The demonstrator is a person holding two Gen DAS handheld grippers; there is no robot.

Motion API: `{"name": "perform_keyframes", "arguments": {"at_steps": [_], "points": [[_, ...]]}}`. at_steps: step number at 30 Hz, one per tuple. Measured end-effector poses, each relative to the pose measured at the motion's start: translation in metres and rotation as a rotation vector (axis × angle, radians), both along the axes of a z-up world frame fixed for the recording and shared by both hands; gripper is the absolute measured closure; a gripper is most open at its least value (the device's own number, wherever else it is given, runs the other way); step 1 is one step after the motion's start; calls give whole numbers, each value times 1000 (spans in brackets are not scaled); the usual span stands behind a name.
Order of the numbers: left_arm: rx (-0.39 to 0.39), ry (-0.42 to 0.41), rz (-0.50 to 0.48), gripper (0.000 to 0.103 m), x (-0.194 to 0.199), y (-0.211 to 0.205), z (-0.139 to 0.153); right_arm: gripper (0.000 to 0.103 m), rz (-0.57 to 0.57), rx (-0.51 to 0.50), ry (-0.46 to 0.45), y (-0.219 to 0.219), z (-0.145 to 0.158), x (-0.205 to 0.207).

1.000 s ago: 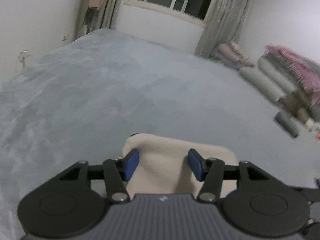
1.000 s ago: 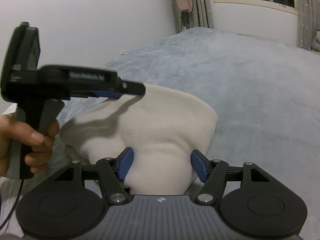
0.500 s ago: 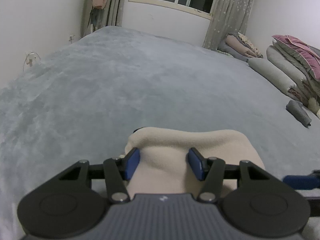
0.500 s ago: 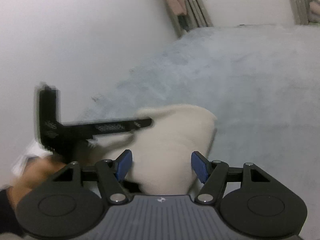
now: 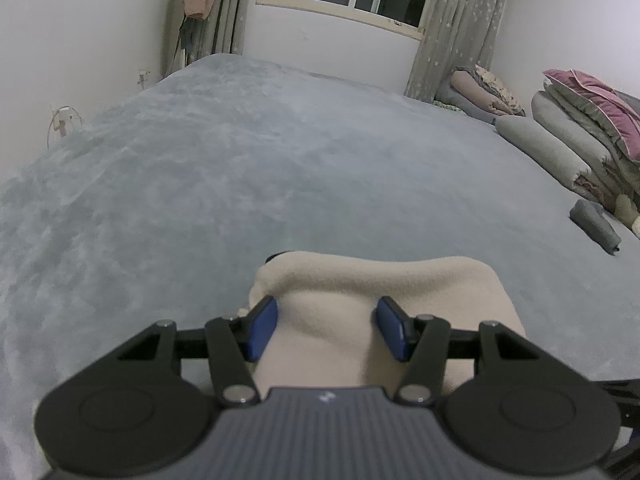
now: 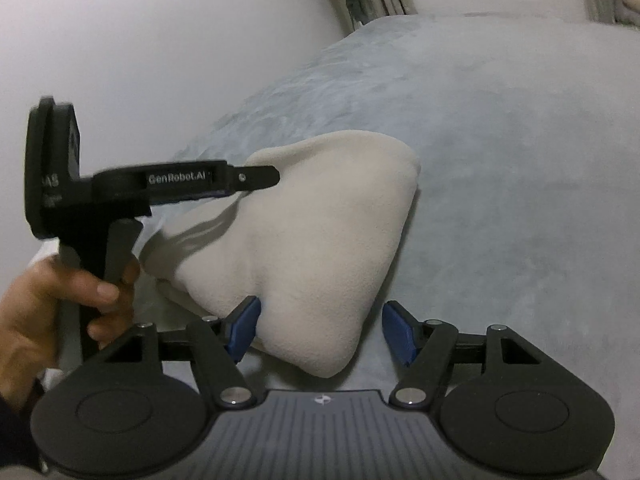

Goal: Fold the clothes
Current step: 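Smooth the folded cream bundle with both open grippers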

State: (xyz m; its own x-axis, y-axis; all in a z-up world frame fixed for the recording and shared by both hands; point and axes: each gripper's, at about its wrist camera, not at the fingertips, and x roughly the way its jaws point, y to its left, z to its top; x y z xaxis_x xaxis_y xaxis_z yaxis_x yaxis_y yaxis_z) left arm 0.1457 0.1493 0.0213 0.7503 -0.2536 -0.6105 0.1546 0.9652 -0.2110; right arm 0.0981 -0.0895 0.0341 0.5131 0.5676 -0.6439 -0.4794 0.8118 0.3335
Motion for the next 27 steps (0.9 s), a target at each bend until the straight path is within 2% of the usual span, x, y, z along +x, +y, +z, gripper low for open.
{"name": "perform_keyframes", "arguments": {"at_steps": [1,2,3,5,9,11,13,16,17,19,21,22,24,27], "points": [[-12,-2,-8,47,-2,2,2,38,3,-8,-5,0,0,1],[-24,-3,-16,40,-4,3,5,38,7,-12,-6,-1,-1,2],[-36,-5,-24,27,-7,5,7,38,11,-15,-5,-2,-1,2],[-40,-15,-31,9,-19,8,13,38,19,-20,-5,-2,-1,3],[25,-42,-36,9,-51,4,21,38,24,-25,-14,-1,0,3],[76,-24,-29,9,-59,0,16,37,26,-16,-19,-2,0,3],[120,37,-4,9,-54,-3,3,36,26,-9,-22,-5,5,4],[11,107,22,9,-49,9,-7,36,26,23,-98,-12,25,1],[-6,115,24,8,-48,11,-7,38,13,17,-138,-13,31,-2],[-5,116,23,8,-49,13,-8,61,-7,10,-200,-12,37,-4],[15,110,24,8,-50,10,-7,70,4,5,-214,-5,33,-3],[26,108,24,8,-51,9,-7,73,12,-4,-209,0,29,-2],[30,112,23,8,-51,8,-8,73,9,-45,-203,9,21,-1],[31,117,20,7,-48,8,-10,73,3,-43,-181,11,15,4]]}}
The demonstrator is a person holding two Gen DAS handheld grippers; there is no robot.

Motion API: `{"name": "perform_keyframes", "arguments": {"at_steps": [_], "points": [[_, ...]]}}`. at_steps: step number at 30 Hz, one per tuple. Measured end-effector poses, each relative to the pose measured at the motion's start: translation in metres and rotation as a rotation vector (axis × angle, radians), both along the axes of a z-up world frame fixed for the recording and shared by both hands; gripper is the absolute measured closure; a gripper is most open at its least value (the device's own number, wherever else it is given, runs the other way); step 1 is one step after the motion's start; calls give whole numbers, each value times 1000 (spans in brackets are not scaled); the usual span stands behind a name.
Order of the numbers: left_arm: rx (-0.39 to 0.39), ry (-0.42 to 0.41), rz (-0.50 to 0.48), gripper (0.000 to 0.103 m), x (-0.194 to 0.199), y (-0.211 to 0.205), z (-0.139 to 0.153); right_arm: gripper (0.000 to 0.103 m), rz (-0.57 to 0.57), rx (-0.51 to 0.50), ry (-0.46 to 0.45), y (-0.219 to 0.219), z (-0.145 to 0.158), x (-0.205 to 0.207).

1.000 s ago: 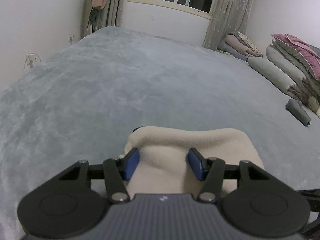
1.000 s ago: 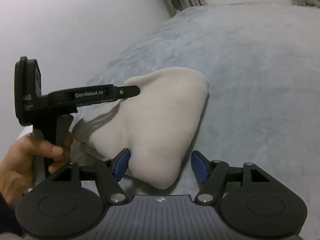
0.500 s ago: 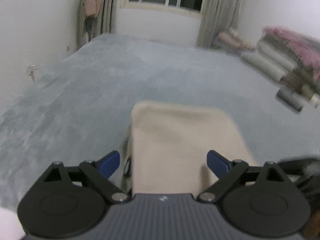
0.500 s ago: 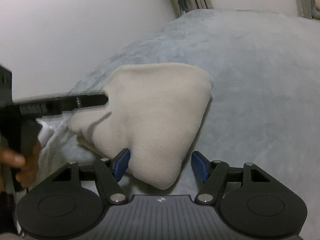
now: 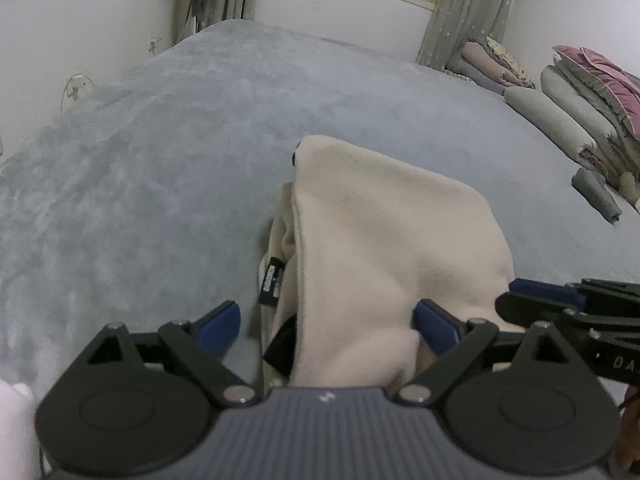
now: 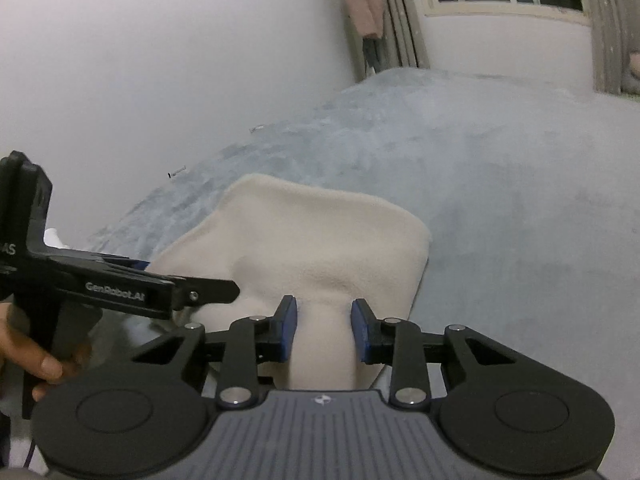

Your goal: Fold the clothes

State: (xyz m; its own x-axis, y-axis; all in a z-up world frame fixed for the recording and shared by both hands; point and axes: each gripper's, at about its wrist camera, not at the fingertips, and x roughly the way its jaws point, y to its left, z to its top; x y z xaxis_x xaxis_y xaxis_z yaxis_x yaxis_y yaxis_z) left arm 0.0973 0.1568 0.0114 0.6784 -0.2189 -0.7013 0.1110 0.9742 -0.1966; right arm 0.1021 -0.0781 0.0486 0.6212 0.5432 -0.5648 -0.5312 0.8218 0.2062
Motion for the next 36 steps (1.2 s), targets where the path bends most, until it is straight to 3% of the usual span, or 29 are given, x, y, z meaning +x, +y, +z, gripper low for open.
{"name": "perform_keyframes", "arguments": {"at_steps": [4,7,11,14,20,22,26,28,29,31,33,36], "points": [[-28,0,6,7,3,8,5,72,5,3,-14,-2,2,0],[-16,-92,5,9,1,12,26,72,5,5,-52,-3,10,-4],[14,-236,-86,5,5,7,52,72,-26,39,-90,-10,24,5],[-39,-281,-148,5,17,5,59,72,-48,35,-70,-2,21,28],[-222,-202,-196,4,49,17,32,71,-70,40,-28,9,15,64],[-221,-139,-177,5,60,21,17,71,-69,13,1,15,12,73],[-98,-79,-145,4,68,18,-6,69,-54,-26,21,23,3,78],[-119,-19,-116,2,75,20,-15,68,-52,-41,21,26,-3,78],[-166,8,-103,1,79,24,-20,68,-54,-54,14,29,-6,77],[-183,12,-101,1,80,27,-22,68,-62,-87,-8,35,-7,73],[-149,13,-97,1,79,23,-20,68,-71,-118,-28,40,-8,70],[-192,27,-75,4,77,26,-16,67,-68,-133,-61,41,-4,63]]}}
